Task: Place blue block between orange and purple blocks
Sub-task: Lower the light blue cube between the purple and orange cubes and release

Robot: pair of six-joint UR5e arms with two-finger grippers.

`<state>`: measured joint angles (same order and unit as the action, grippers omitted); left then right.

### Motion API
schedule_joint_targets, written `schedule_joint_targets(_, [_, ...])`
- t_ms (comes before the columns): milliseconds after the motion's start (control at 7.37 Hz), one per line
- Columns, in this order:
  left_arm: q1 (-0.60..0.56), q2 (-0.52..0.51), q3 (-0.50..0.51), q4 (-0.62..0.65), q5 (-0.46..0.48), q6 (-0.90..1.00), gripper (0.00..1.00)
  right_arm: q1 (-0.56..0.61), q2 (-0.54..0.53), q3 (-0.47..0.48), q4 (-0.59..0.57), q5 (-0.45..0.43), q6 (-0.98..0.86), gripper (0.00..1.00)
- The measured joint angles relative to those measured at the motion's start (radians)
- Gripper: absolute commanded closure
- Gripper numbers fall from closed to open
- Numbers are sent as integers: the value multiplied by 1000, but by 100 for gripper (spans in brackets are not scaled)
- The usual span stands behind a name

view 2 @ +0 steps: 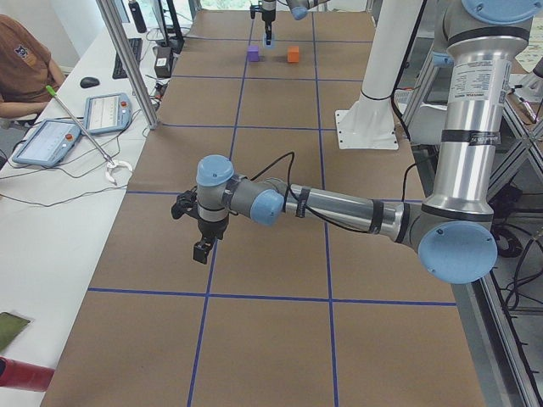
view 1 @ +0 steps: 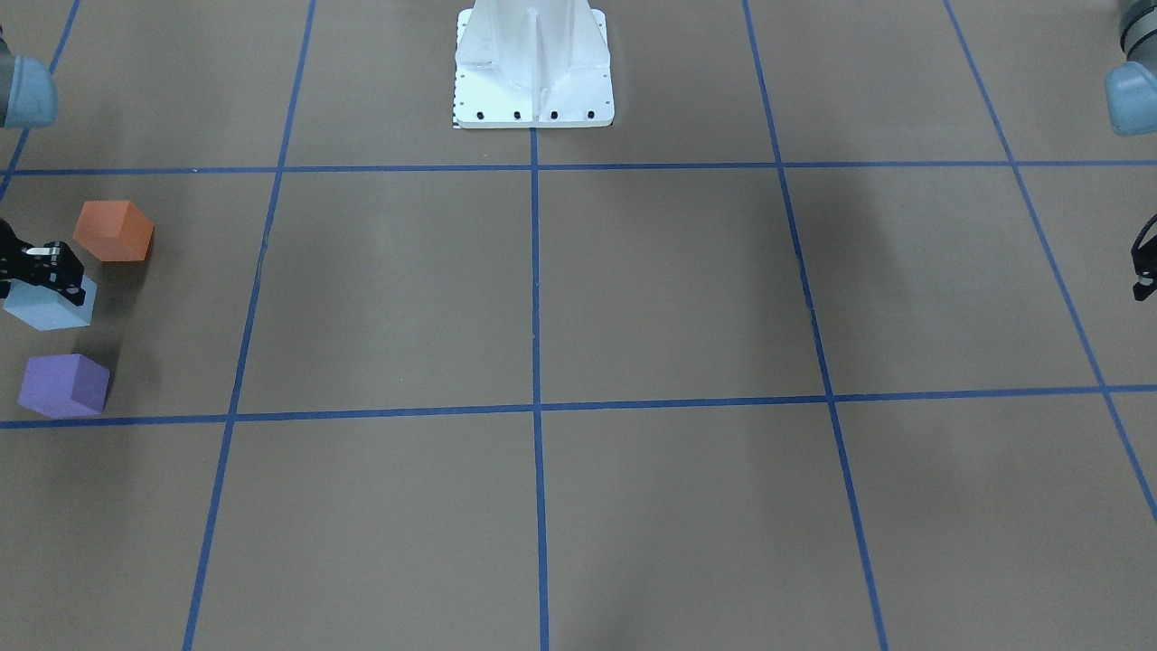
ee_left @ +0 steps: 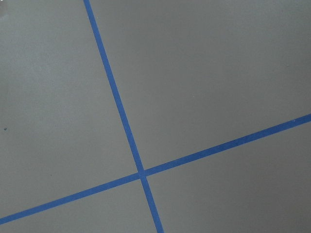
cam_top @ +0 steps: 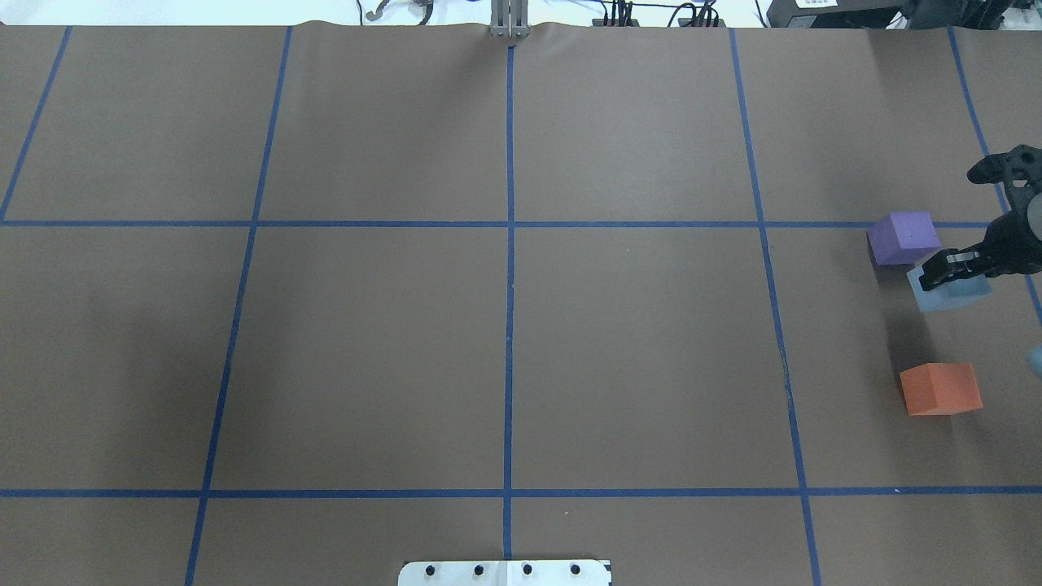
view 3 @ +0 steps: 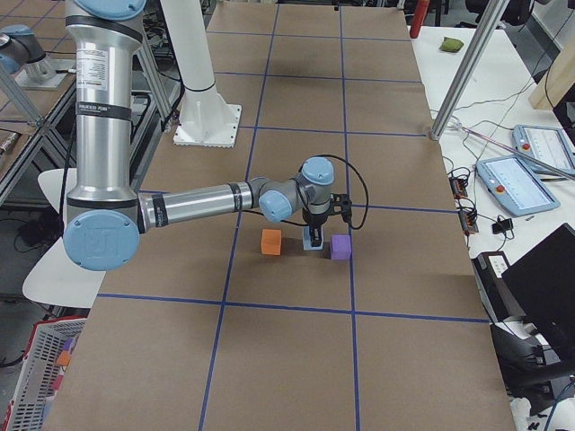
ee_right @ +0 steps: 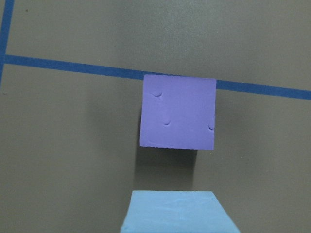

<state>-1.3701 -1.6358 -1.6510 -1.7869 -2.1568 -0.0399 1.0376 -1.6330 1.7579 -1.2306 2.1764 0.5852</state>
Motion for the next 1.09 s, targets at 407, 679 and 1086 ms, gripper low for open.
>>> schedule_joint_targets(407, [0,-9,24,-2,0,0,0,-70,14,-28,1,-25,48,100])
schedule_joint_targets(679, [0,-13,34,-2,0,0,0,-77,50,-68,1,-27,51,100])
schedule_joint_targets(1086, [1,-15,37,-2,0,0,0,-72,55,-82,1,-25,50,6])
